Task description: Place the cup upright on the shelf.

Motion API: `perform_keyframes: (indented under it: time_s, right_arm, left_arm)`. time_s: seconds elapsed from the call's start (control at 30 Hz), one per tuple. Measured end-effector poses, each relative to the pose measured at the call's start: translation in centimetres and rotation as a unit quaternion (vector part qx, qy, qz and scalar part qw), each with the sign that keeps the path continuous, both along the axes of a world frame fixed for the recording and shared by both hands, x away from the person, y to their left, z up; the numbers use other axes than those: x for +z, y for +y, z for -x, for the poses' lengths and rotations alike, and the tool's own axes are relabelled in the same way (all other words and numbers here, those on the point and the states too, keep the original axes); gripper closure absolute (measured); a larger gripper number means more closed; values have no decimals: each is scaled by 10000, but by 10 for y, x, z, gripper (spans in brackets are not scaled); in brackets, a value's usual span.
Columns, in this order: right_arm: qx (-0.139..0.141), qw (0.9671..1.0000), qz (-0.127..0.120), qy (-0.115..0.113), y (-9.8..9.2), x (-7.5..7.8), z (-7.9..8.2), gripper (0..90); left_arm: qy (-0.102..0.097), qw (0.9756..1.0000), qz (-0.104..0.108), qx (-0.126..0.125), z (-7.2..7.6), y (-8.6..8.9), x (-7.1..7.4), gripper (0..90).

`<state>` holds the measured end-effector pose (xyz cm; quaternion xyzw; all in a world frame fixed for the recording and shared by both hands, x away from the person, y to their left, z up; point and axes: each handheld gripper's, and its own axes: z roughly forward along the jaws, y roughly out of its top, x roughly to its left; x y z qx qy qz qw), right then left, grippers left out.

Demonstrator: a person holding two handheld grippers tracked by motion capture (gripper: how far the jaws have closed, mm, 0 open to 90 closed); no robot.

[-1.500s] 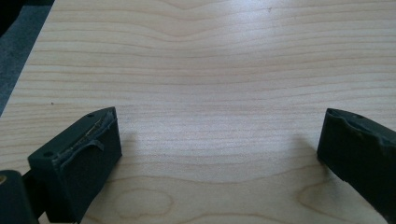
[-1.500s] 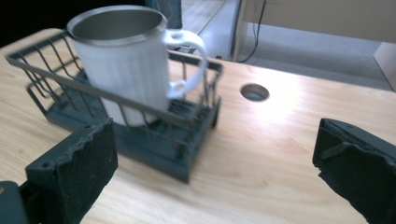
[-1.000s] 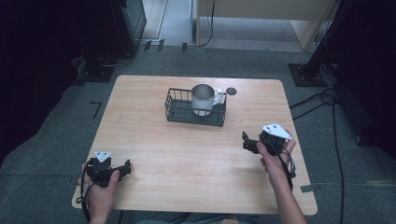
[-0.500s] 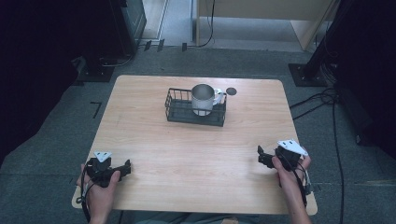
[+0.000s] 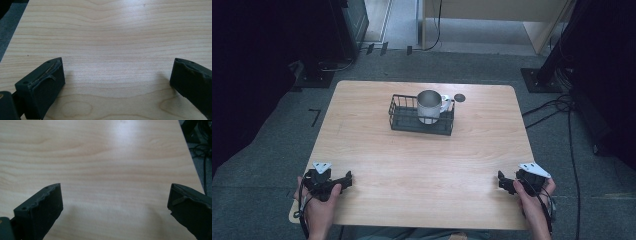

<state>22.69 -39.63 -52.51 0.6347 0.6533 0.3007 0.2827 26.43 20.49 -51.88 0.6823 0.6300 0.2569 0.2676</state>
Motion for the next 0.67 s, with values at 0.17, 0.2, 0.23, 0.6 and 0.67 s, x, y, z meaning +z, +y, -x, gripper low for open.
perform_keyframes:
  time_s: [0.17,0.2,0.23,0.6,0.67]
  right_arm:
    - [0,9997,-67,232,-7,-3,6,0]
    - [-4,9996,-90,276,-9,-4,7,0]
    - [0,9996,-83,271,-9,-4,9,0]
    - [121,9995,-75,279,-16,-4,17,0]
    - [124,9995,-76,280,-16,-4,17,0]
  left_arm:
    - [0,10000,1,0,0,0,0,0]
    - [-2,10000,2,-1,0,0,0,0]
    - [-1,10000,1,0,0,0,0,0]
    - [-5,10000,3,1,0,0,0,0]
    - [-5,10000,2,2,0,0,0,0]
